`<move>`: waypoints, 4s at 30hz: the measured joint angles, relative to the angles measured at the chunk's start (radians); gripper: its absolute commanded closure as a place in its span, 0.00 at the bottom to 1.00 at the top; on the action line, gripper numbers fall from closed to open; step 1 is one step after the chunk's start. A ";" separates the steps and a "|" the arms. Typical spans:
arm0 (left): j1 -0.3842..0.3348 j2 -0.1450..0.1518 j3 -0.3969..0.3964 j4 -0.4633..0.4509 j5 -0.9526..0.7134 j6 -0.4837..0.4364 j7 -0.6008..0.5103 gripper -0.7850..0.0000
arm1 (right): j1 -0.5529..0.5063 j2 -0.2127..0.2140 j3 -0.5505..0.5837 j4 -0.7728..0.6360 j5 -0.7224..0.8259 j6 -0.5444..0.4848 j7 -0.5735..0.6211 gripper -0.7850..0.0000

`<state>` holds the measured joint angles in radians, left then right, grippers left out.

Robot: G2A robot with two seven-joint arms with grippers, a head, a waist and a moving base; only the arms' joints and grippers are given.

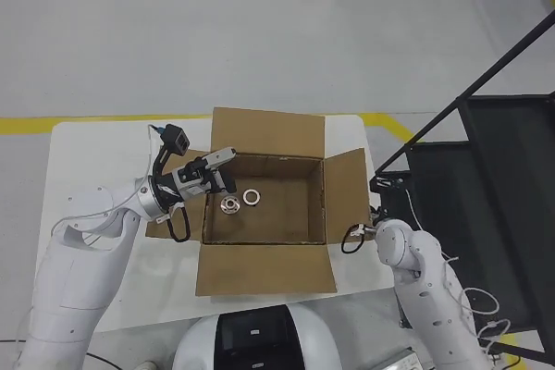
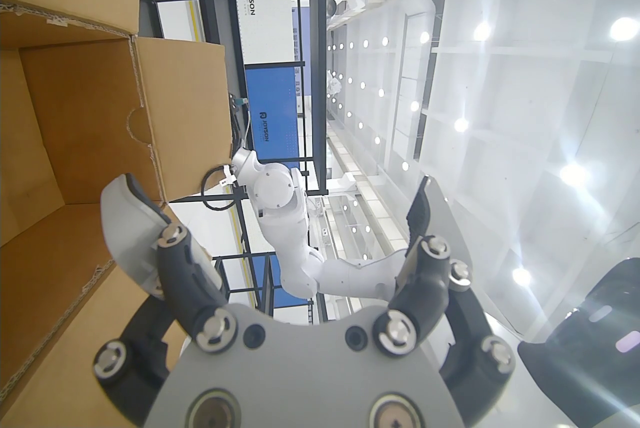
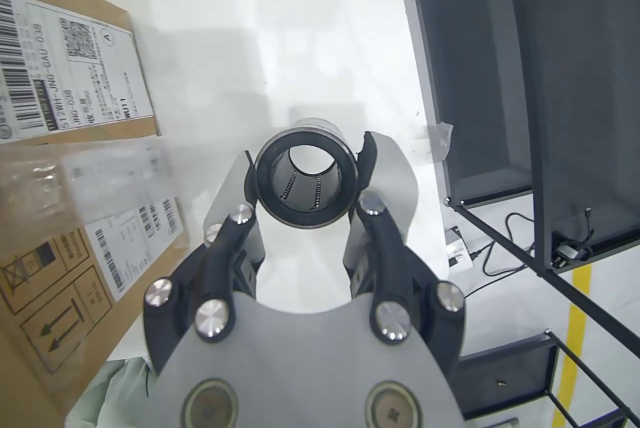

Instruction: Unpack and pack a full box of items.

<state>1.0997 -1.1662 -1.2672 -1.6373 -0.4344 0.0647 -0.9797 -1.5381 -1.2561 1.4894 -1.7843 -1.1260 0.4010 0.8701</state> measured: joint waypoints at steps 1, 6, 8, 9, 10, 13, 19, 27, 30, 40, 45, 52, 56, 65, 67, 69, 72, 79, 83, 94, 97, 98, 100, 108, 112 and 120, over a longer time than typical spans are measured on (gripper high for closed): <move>0.000 0.000 0.000 0.000 0.000 0.000 0.000 0.00 | -0.005 -0.001 0.000 -0.007 0.005 0.001 -0.009 1.00; 0.000 0.000 0.000 0.000 0.000 0.000 0.000 0.00 | -0.070 0.002 0.032 -0.098 -0.026 0.031 -0.034 1.00; 0.000 0.000 0.000 0.000 0.000 0.000 0.000 0.00 | -0.097 0.003 0.046 -0.140 -0.045 0.043 -0.034 1.00; 0.000 0.000 0.000 0.000 0.000 0.000 0.000 0.00 | -0.115 0.004 0.056 -0.168 -0.059 0.055 -0.039 1.00; 0.000 0.000 0.000 0.000 0.000 0.000 0.000 0.00 | -0.128 0.004 0.063 -0.185 -0.067 0.064 -0.044 1.00; 0.000 0.000 0.000 0.000 0.000 0.000 0.000 0.00 | -0.147 0.003 0.083 -0.202 -0.074 0.081 -0.073 1.00; 0.000 0.000 0.000 0.000 0.000 0.000 0.000 0.00 | -0.082 -0.001 0.083 -0.103 -0.025 0.053 -0.099 1.00; 0.000 0.000 0.000 0.000 0.000 0.000 0.000 0.00 | -0.011 -0.006 0.053 -0.034 -0.054 0.059 -0.126 1.00; 0.000 0.000 0.000 0.000 0.000 0.000 0.000 0.00 | -0.005 -0.006 0.045 -0.033 -0.082 0.078 -0.103 1.00; 0.000 0.000 0.000 0.000 0.000 0.000 0.000 0.00 | -0.139 -0.009 0.042 -0.152 -0.132 0.110 -0.063 1.00; 0.000 0.000 0.000 0.000 0.000 0.000 0.000 0.00 | -0.152 -0.018 0.011 -0.096 -0.080 0.103 -0.098 1.00; 0.000 0.000 0.000 0.000 0.000 0.000 0.000 0.00 | -0.137 -0.028 -0.014 0.006 -0.020 0.104 -0.180 1.00; 0.000 0.000 0.000 0.000 0.000 0.000 0.000 0.00 | -0.125 -0.032 -0.020 0.037 -0.018 0.118 -0.214 1.00; 0.000 0.000 0.000 0.000 0.000 0.000 0.000 0.00 | -0.106 -0.040 -0.014 0.084 0.024 0.140 -0.261 0.78; 0.000 0.000 0.000 0.000 0.000 0.000 0.000 0.00 | -0.096 -0.042 -0.015 0.102 0.042 0.134 -0.264 0.00; 0.000 0.000 0.000 0.000 0.000 0.000 0.000 0.00 | -0.090 -0.044 -0.013 0.112 0.061 0.127 -0.268 0.00; 0.000 0.000 0.000 0.000 0.000 0.000 0.000 0.00 | -0.093 -0.045 -0.004 0.107 0.082 0.120 -0.274 0.00; 0.000 0.000 0.000 0.000 0.000 0.000 0.000 0.00 | -0.173 -0.041 0.044 -0.029 0.073 0.141 -0.298 0.00; 0.000 0.000 0.000 0.000 0.000 0.000 0.000 0.00 | -0.254 -0.040 0.077 -0.163 0.047 0.169 -0.314 0.00; -0.019 0.002 0.049 -0.024 0.052 0.039 -0.038 0.00 | -0.408 -0.053 0.102 -0.440 -0.075 0.342 -0.487 0.00; -0.048 0.003 0.087 -0.005 0.099 0.073 -0.074 0.00 | -0.413 -0.057 0.092 -0.481 -0.070 0.320 -0.531 0.00; -0.056 0.002 0.100 0.004 0.111 0.083 -0.084 0.00 | -0.412 -0.057 0.088 -0.494 -0.067 0.298 -0.541 0.00; -0.075 0.002 0.122 0.029 0.126 0.104 -0.103 0.00 | -0.412 -0.056 0.081 -0.517 -0.074 0.238 -0.560 0.00; -0.108 0.011 0.147 0.064 0.278 0.141 -0.058 0.00 | -0.389 -0.052 0.026 -0.566 -0.155 0.061 -0.596 0.00; -0.107 0.021 0.155 0.036 0.393 0.178 -0.043 0.00 | -0.388 -0.052 0.025 -0.566 -0.153 0.062 -0.596 0.00; -0.121 0.030 0.187 0.043 0.530 0.232 -0.052 0.00 | -0.388 -0.052 0.025 -0.566 -0.153 0.062 -0.595 0.00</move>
<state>0.9785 -1.1366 -1.0799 -1.5939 0.0953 0.2971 -1.0319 -1.9262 -1.3085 1.5147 -2.3500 -1.2791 0.4631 0.2747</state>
